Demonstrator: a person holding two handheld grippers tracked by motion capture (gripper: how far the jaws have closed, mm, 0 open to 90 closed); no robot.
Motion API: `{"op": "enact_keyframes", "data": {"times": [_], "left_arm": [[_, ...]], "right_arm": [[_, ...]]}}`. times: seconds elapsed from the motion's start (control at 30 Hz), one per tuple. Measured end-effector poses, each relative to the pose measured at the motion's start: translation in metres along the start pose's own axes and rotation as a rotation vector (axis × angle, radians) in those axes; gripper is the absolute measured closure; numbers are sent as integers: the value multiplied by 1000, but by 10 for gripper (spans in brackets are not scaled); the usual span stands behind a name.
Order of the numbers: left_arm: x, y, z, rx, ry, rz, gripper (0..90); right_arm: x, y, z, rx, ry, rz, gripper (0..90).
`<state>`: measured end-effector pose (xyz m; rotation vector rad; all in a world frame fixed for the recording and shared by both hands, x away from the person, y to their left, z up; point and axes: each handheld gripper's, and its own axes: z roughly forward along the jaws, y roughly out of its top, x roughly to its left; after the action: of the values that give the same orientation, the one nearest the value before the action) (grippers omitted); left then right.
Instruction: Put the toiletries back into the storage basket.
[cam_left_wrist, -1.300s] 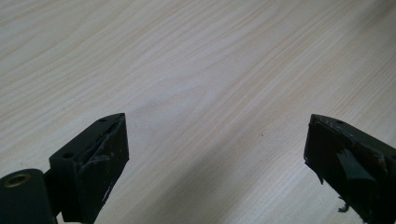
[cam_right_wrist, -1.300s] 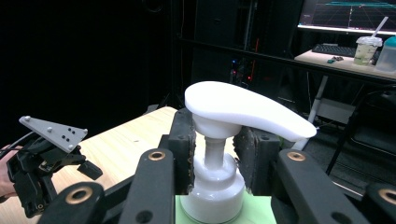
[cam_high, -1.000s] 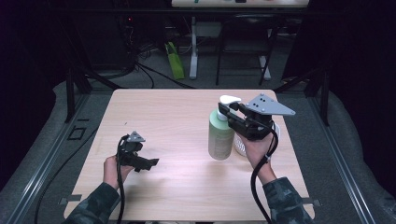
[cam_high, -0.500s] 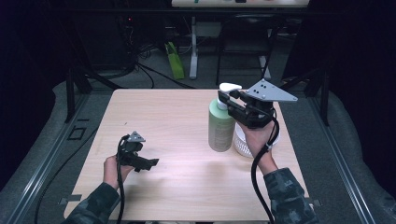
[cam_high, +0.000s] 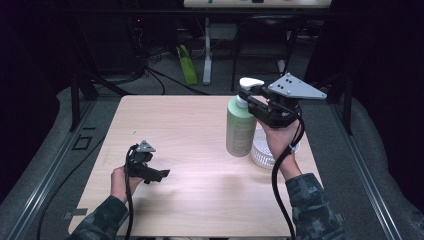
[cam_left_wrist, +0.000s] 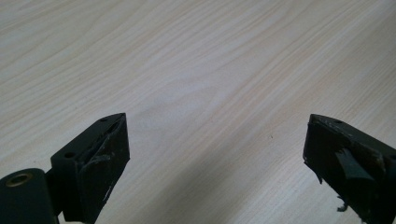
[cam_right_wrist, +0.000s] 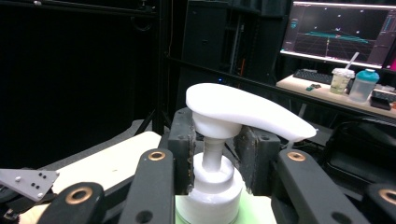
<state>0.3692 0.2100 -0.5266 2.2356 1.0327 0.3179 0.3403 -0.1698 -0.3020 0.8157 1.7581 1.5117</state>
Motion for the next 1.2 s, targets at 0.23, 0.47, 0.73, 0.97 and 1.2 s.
{"op": "enact_keyframes", "data": {"times": [0.23, 0.47, 0.73, 0.97, 1.2], "left_arm": [[-1, 0, 1, 2, -1, 4, 72], [0, 0, 1, 3, -3, -4, 72], [0, 0, 1, 6, -3, -3, 72], [0, 0, 1, 2, -3, -3, 73], [1, 0, 2, 3, -5, -7, 72]], "right_arm": [[-7, 7, -2, -12, -27, -5, 684], [-16, 12, -6, -13, -58, -9, 684], [-28, 16, -10, -18, -106, -6, 685], [-40, 18, -16, -20, -155, 2, 684], [-54, 15, -22, -6, -202, 12, 685]]}}
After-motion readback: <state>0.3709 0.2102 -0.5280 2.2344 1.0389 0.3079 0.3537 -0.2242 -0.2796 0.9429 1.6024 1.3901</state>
